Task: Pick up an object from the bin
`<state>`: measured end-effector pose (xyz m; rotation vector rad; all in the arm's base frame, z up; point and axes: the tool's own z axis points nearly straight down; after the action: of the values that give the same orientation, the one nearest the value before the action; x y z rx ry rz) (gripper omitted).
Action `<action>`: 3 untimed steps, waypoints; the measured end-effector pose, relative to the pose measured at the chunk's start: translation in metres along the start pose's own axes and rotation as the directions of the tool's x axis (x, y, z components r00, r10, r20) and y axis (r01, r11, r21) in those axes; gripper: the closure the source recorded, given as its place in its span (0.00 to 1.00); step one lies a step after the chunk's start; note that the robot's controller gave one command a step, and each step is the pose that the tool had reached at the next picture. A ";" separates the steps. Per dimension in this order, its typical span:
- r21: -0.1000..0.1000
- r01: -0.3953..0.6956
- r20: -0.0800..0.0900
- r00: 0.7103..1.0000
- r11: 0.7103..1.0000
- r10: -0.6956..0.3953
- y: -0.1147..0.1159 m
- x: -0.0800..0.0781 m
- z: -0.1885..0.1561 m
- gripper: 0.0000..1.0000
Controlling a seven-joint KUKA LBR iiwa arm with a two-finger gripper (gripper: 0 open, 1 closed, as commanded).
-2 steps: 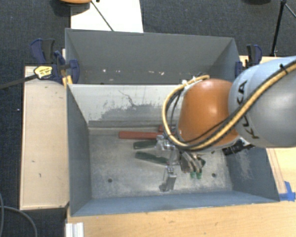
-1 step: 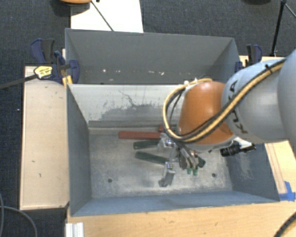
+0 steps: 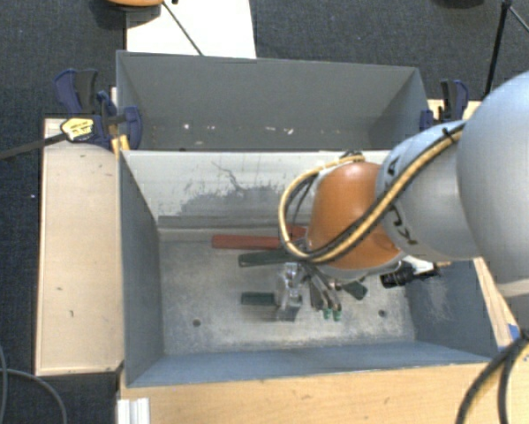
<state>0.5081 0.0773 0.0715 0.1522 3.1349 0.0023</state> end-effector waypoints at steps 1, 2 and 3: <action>0.001 -0.003 -0.002 1.000 1.000 0.003 0.000 0.001 0.001 0.00; 0.000 -0.006 -0.001 1.000 1.000 0.006 0.000 0.000 0.000 1.00; 0.000 -0.006 -0.001 1.000 1.000 0.006 0.000 0.000 0.000 1.00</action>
Offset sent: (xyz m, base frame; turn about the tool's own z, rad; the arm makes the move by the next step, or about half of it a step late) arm 0.0000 0.0000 0.0000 0.0000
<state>0.5078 0.0769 0.0710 0.1622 3.1354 0.0018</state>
